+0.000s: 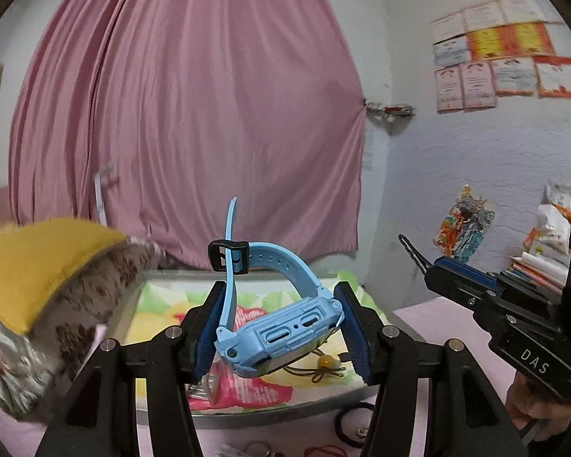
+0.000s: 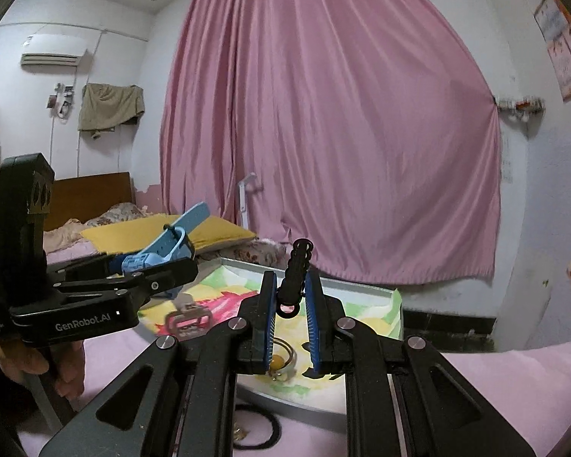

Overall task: Organize jewelry
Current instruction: 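Lift both items into the tray and open both tools to drop them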

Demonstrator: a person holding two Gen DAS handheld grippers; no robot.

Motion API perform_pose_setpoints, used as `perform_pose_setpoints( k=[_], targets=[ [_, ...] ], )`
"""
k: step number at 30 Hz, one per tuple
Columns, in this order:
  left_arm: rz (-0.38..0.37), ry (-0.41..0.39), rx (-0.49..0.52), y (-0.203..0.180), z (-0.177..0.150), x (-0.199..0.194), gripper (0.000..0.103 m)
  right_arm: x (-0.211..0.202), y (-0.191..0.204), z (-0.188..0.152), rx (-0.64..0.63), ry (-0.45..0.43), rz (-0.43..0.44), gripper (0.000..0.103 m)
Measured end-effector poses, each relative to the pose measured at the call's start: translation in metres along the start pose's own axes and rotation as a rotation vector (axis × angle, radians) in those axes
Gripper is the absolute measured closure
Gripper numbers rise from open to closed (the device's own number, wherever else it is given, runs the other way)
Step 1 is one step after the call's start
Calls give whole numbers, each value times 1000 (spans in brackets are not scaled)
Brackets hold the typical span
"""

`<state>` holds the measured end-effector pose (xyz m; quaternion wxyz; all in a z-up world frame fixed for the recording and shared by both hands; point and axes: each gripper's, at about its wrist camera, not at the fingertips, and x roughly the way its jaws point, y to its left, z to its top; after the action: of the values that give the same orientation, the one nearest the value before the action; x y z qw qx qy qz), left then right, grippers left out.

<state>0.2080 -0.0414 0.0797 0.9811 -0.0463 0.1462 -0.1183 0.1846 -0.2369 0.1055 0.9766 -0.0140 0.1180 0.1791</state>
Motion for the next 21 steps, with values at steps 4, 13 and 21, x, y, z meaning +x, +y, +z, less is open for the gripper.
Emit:
perform_pose_setpoints(
  k=[4, 13, 21],
  targets=[
    [-18, 130, -78, 17, -6, 31, 49, 28, -13, -11, 57, 71, 2, 90],
    [-1, 334, -65, 16, -30, 61, 49, 78, -42, -43, 148, 306, 29, 90],
    [8, 385, -44, 17, -35, 67, 49, 106, -44, -58, 163, 440, 77, 90]
  ],
)
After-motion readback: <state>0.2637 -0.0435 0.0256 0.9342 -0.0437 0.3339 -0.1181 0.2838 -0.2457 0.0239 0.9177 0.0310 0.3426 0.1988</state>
